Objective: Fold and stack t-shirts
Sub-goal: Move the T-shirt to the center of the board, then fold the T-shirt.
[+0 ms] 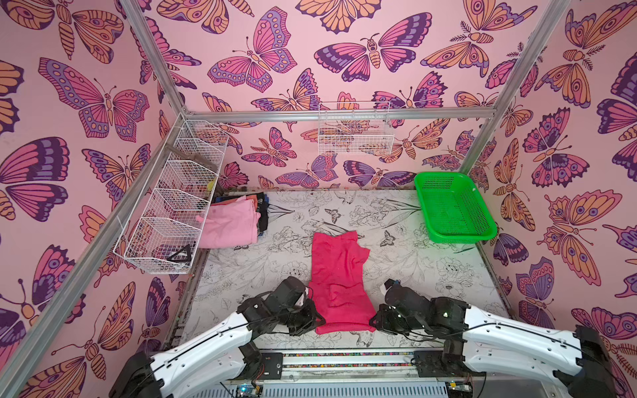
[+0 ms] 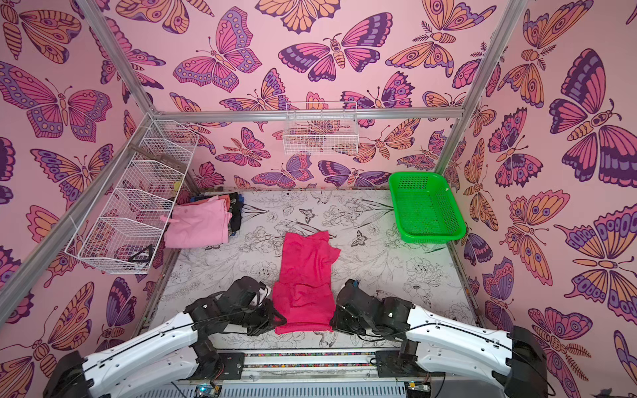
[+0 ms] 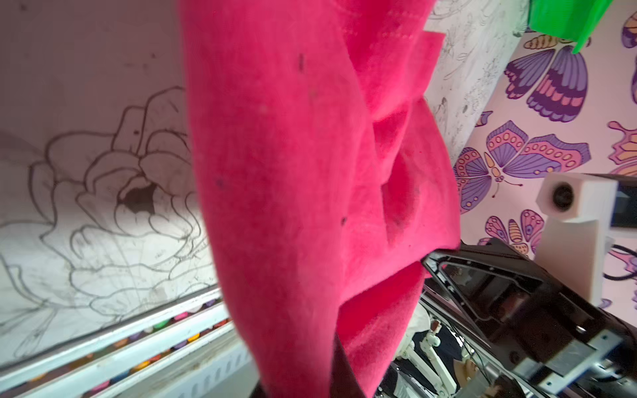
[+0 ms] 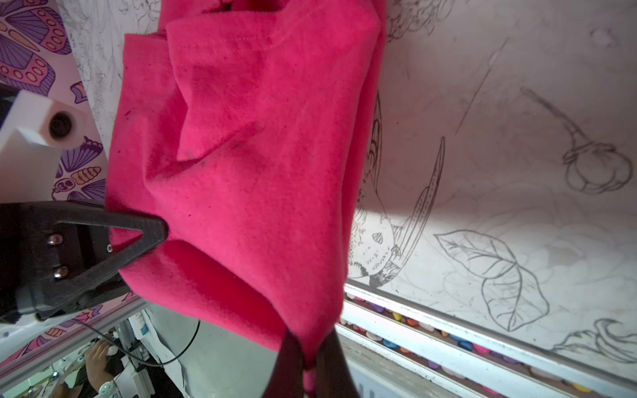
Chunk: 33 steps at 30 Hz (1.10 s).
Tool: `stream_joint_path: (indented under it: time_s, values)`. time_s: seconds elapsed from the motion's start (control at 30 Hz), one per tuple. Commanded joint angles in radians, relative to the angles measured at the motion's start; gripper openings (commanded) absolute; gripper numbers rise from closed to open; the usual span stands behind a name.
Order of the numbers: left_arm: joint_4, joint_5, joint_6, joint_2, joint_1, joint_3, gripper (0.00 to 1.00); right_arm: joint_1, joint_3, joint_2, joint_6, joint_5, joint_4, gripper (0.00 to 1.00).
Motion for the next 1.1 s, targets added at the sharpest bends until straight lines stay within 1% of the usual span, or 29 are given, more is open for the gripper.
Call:
stream_joint_path:
  time_s: [0.0,0.17,0.3,0.43,0.57,0.73,0.8,0.9,0.97,1.07]
  values:
    - [-0.209,-0.111,-0.103,-0.08,-0.028,-0.064,0.0,0.059,-0.018,0.006,0.098,0.115,-0.173,0.0]
    - [-0.215,-0.13,-0.127,-0.104,-0.053,-0.078,0.0,0.123,0.053,0.096,0.098,0.128,-0.174,0.0]
    - [-0.245,-0.146,-0.083,-0.065,-0.053,-0.025,0.0,0.125,0.124,0.155,0.065,0.135,-0.179,0.0]
    - [-0.305,-0.188,0.006,0.024,-0.053,0.095,0.0,0.126,0.184,0.194,0.043,0.155,-0.195,0.0]
    - [-0.332,-0.27,0.104,0.116,-0.048,0.238,0.03,0.126,0.215,0.196,0.036,0.185,-0.2,0.0]
    - [-0.332,-0.314,0.168,0.224,-0.046,0.369,0.04,0.12,0.248,0.183,0.019,0.255,-0.23,0.0]
    - [-0.333,-0.335,0.179,0.243,-0.045,0.395,0.05,0.098,0.267,0.173,-0.004,0.266,-0.239,0.0]
    - [-0.331,-0.359,0.209,0.271,-0.034,0.427,0.06,0.036,0.301,0.164,-0.052,0.271,-0.25,0.0]
    - [-0.331,-0.371,0.231,0.284,-0.017,0.448,0.07,-0.011,0.325,0.167,-0.088,0.261,-0.241,0.0]
    - [-0.331,-0.377,0.252,0.293,0.013,0.478,0.09,-0.054,0.358,0.193,-0.127,0.241,-0.225,0.0]
